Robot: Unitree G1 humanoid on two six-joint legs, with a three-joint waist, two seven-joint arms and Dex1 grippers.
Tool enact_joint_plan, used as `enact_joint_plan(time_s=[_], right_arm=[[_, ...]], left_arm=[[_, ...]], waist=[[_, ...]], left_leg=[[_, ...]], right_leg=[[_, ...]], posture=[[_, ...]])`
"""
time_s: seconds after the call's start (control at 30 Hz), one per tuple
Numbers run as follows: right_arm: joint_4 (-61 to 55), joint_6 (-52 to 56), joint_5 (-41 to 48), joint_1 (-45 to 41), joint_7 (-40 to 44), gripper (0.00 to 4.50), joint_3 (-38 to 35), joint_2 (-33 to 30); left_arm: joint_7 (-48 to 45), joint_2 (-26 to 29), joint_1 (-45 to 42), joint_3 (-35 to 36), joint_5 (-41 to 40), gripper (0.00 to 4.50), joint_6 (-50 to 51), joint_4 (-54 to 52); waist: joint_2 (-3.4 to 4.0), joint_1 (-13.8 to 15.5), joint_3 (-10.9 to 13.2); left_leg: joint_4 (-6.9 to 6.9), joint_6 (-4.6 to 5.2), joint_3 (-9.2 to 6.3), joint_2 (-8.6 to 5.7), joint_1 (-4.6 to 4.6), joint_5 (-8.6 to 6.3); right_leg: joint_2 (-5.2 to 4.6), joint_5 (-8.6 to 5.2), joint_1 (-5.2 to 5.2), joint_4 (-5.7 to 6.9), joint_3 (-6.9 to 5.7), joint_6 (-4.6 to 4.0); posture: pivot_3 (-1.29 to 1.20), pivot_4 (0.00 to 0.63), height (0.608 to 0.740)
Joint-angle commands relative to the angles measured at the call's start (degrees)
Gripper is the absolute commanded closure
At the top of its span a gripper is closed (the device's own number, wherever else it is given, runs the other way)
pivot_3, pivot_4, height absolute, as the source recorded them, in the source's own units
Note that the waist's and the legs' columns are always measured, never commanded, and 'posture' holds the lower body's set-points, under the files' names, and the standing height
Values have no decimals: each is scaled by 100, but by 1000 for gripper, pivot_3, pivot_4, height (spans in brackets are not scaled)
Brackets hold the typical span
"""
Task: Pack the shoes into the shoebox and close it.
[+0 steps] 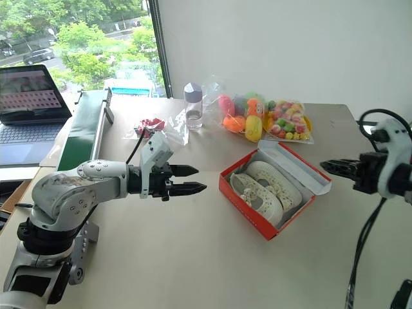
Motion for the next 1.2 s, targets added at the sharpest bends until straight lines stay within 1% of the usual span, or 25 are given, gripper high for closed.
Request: enact_joint_plan(time_s=[0.03, 0.1, 0.2, 0.23, 0.33, 0.43, 0.5, 0.57, 0.67, 0.77, 0.87, 1.07, 1.2], right_arm=[[-103, -296, -110, 875, -245, 4390, -760, 261], [-45, -446, -107, 1180, -388, 4390, -856, 468], [372, -926, -68, 1408, -651, 4390, -932, 1213], [699, -1389, -189, 1463, -733, 4390, -766, 1446], [1365, -2360, -438, 1400, -934, 4390, -445, 1763], [2045, -3184, -551, 1141, -1076, 4390, -218, 1912], [2537, -3695, -666, 967, -1136, 4390, 3, 1954], [3341, -4469, -974, 666, -1236, 4390, 367, 1965], [4254, -5283, -1155, 274, -1236, 4390, 647, 1950], [5054, -5854, -1225, -79, -1142, 4390, 863, 1952], [5563, -6274, -1212, -338, -965, 4390, 1019, 1980], [6696, -7244, -1143, -978, -1061, 4390, 1014, 2174], [7173, -7365, -736, -1328, -855, 4390, 716, 2307]], left_arm=[[-327, 22, -297, -130, 149, 1518, -341, 151], [-399, 22, -341, -148, 163, 1518, -376, 186], [-540, 120, -332, -138, 155, 1518, -352, 86], [-543, 178, -314, -113, 162, 1518, -309, 28], [-478, 257, -277, -32, 153, 1518, -203, -69], [-398, 340, -225, 53, 103, 1518, -93, -182], [-307, 386, -179, 116, 70, 1518, -1, -281], [-121, 404, -104, 258, 8, 1518, 167, -438], [72, 393, -26, 379, -87, 1518, 365, -612], [186, 412, 33, 472, -184, 1518, 527, -773], [282, 417, 45, 566, -255, 1518, 643, -834], [474, 409, -49, 645, -323, 1518, 859, -829], [484, 455, -128, 671, -337, 1518, 920, -788]], waist=[[0, -2, 0], [1, -9, 0], [4, -50, 0], [4, -59, 0], [6, -77, 1], [39, -106, 7], [43, -150, 6], [42, -174, 7], [43, -174, 7], [45, -174, 7], [45, -171, 7], [44, -192, 7], [44, -190, 7]], left_leg=[[0, 0, -4, 2, 3, 0], [2, -1, -8, 2, 8, 1], [2, -1, 9, 2, 26, 0], [2, -1, 13, 0, 30, 1], [3, -1, 16, -2, 46, 1], [4, 4, 28, -12, 51, 4], [4, 8, 36, -17, 55, 6], [4, 10, 38, -17, 58, 8], [4, 10, 37, -16, 60, 8], [4, 11, 35, -16, 58, 9], [4, 10, 36, -17, 58, 9], [5, 8, 39, -18, 65, 12], [5, 6, 37, -18, 65, 15]], right_leg=[[2, 0, 4, 0, 3, 0], [5, -1, 11, 0, 7, 1], [8, 0, 12, 11, 19, 3], [10, 1, 12, 14, 23, 5], [13, 1, 18, 28, 34, 5], [13, -1, 14, 41, 66, 3], [13, 1, 14, 46, 80, 6], [16, 2, 16, 47, 86, 8], [19, 3, 16, 50, 87, 9], [19, 3, 16, 50, 91, 9], [19, 3, 17, 50, 96, 10], [19, 6, 21, 53, 100, 14], [19, 6, 22, 56, 104, 14]], posture=[[0, 150, 740], [0, 150, 740], [0, 150, 740], [0, 150, 740], [0, 150, 740], [0, 150, 740], [0, 150, 740], [0, 150, 740], [0, 150, 740], [0, 150, 740], [0, 150, 740], [0, 150, 740], [0, 150, 740]])
